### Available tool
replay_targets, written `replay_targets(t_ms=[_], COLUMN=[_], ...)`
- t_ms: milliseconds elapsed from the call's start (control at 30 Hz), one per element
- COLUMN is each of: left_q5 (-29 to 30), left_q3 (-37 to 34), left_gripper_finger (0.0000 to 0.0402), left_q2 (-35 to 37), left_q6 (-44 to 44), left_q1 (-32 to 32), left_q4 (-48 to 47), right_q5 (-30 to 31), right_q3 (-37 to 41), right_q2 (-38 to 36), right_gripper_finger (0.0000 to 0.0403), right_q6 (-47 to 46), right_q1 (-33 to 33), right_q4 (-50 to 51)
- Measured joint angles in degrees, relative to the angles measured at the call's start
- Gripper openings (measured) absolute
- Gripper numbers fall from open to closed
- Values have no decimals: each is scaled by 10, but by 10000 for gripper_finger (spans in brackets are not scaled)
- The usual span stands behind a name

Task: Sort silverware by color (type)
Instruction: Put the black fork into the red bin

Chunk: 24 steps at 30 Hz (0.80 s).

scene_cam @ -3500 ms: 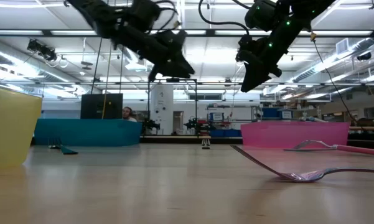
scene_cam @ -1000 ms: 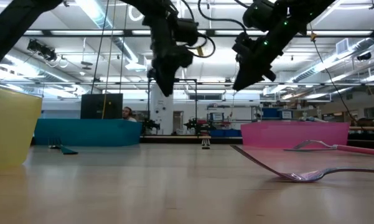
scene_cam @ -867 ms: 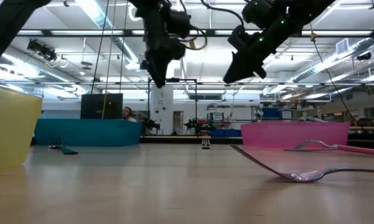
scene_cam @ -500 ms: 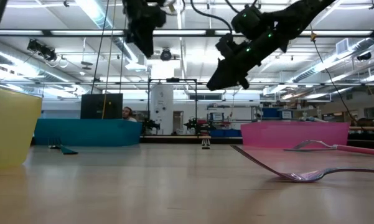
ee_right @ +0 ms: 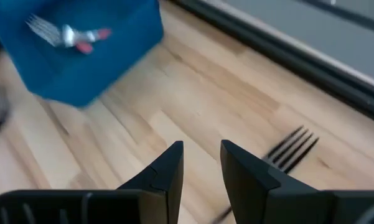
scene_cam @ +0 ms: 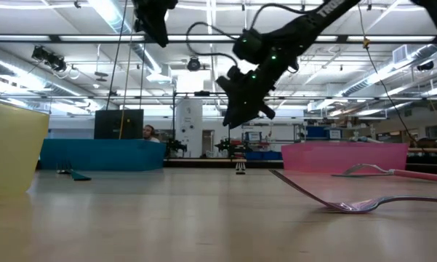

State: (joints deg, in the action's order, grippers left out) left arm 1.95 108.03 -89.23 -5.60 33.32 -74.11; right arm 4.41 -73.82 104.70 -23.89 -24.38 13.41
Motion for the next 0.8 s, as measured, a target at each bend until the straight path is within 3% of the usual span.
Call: replay_targets(t_ms=[167, 533, 800], left_q5=[0, 1, 1], left_q3=[-1, -1, -1], left_gripper_finger=[105, 105, 105], left_q2=[0, 0, 0], left_q6=[-3, -54, -62], left_q1=[8, 13, 13], left_q4=[-3, -2, -2], right_q5=[0, -28, -29], right_q3=[-78, -81, -80], right_q2=[51, 107, 126], right_gripper_finger=[115, 114, 114], right_q6=[-13, -118, -141], right_q1=[0, -9, -11], right_q4=[113, 148, 162])
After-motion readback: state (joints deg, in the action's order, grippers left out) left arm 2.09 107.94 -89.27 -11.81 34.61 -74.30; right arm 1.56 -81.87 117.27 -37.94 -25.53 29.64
